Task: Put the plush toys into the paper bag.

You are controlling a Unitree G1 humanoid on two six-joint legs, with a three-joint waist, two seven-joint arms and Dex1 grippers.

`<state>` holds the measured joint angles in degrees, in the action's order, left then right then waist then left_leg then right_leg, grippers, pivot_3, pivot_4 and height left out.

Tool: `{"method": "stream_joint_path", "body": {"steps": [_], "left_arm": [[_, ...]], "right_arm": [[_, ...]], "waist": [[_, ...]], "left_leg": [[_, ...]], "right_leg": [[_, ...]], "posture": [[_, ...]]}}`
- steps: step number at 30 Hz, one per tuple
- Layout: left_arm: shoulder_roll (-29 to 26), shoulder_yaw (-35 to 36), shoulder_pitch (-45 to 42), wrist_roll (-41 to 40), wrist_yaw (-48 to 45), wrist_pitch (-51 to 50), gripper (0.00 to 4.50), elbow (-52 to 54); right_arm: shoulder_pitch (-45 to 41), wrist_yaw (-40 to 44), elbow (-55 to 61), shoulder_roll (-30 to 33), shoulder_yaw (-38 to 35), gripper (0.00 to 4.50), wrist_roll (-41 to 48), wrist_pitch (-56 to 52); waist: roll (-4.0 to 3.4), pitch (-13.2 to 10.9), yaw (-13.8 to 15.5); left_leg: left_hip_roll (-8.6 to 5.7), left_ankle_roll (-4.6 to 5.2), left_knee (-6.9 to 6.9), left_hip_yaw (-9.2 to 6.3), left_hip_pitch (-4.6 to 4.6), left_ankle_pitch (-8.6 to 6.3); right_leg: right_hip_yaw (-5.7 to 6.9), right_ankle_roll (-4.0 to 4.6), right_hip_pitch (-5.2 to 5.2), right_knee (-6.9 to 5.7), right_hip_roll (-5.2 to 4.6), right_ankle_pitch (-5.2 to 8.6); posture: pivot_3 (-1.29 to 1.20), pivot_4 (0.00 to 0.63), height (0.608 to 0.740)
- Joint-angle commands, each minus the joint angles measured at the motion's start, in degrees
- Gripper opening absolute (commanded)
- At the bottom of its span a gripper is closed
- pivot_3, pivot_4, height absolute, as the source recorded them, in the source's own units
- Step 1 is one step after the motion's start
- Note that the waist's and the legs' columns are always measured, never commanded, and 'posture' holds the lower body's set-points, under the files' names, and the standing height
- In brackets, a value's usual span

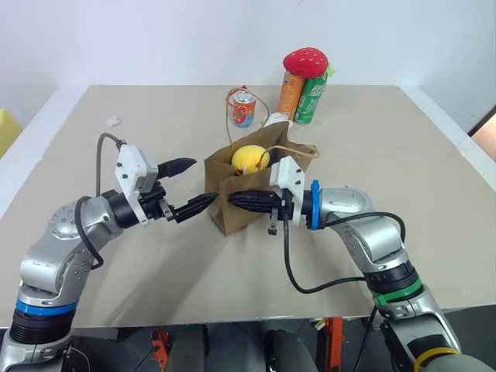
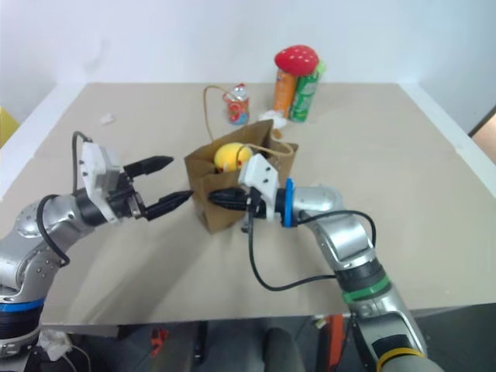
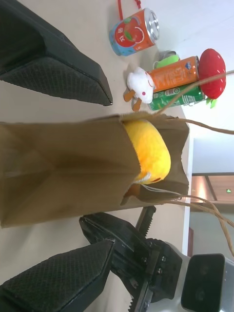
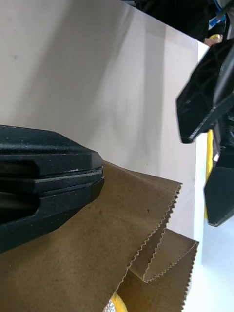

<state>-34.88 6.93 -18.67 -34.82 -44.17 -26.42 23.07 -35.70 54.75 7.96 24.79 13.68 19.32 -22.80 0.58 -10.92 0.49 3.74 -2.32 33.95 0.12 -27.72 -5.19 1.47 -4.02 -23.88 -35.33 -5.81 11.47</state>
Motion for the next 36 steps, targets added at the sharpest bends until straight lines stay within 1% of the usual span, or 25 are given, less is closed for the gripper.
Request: {"method": "stream_joint_path", "body": {"steps": [1,7,17,23,28,31,35,36], "left_arm": [[0.7,0.1,-1.3,1.0,0.8,1.7,4.50,0.0],[2.9,-0.8,-2.6,4.4,2.3,4.1,4.50,-2.8],[4.6,-2.9,-3.1,4.7,1.5,4.3,4.50,-3.5],[6.5,-4.5,-5.9,7.7,2.6,5.8,4.50,-7.2],[8.0,-5.4,-7.4,8.1,2.2,5.7,4.50,-8.9],[8.6,-5.9,-8.2,7.5,1.6,4.8,4.50,-9.4],[8.9,-6.6,-8.8,9.4,1.4,6.6,4.50,-11.0],[8.7,-6.9,-8.9,9.8,1.0,7.0,4.10,-11.4]], "right_arm": [[-1.2,0.1,0.2,-0.6,-0.1,0.04,-0.8,2.0],[-0.9,0.5,0.0,-1.2,-0.2,0.04,-1.4,2.6],[-0.1,0.9,0.3,-1.2,-0.1,0.04,-2.2,3.0],[-0.1,0.9,-0.1,-1.5,-0.2,0.04,-2.8,3.5],[0.2,1.1,-0.2,-1.5,0.0,0.04,-3.2,3.9],[0.3,1.3,-0.4,-1.5,0.1,0.04,-3.6,4.1],[-0.3,1.4,-0.2,-1.6,-0.2,0.04,-3.6,3.6],[-0.5,1.4,-0.1,-1.5,-0.2,0.00,-3.5,3.5]], "waist": [[0.00,0.0,0.0],[0.00,0.0,0.0],[0.00,0.0,0.0],[0.00,0.0,0.0],[0.00,0.0,0.0],[0.00,0.0,0.0],[0.00,0.0,0.0],[0.00,0.0,0.0]], "left_leg": [[0.00,0.00,0.00,0.00,0.00,0.00],[0.00,0.00,0.00,0.00,0.00,0.00],[0.00,-0.01,0.00,0.00,0.00,0.01],[0.00,-0.01,0.00,0.00,0.00,0.01],[0.00,0.00,0.00,0.00,0.00,0.02],[0.00,0.00,0.00,-0.01,0.00,0.03],[0.00,0.00,0.00,-0.01,0.00,0.04],[0.00,0.00,0.00,-0.01,0.00,0.04]], "right_leg": [[0.00,0.00,0.00,0.00,0.00,0.00],[0.00,-0.02,0.00,0.00,0.01,-0.04],[0.00,-0.03,0.00,0.00,0.01,-0.04],[0.00,-0.05,0.02,0.00,0.01,-0.08],[0.00,-0.05,0.03,-0.01,0.03,-0.09],[-0.01,-0.06,0.21,-0.01,0.03,-0.08],[-0.01,-0.06,0.21,-0.01,0.04,-0.08],[-0.01,-0.06,0.21,-0.01,0.04,-0.08]], "posture": [[0.00,0.150,0.740],[0.00,0.150,0.740],[0.00,0.150,0.740],[0.00,0.150,0.740],[0.00,0.150,0.740],[0.00,0.150,0.740],[0.00,0.150,0.740],[0.00,0.150,0.740]]}}
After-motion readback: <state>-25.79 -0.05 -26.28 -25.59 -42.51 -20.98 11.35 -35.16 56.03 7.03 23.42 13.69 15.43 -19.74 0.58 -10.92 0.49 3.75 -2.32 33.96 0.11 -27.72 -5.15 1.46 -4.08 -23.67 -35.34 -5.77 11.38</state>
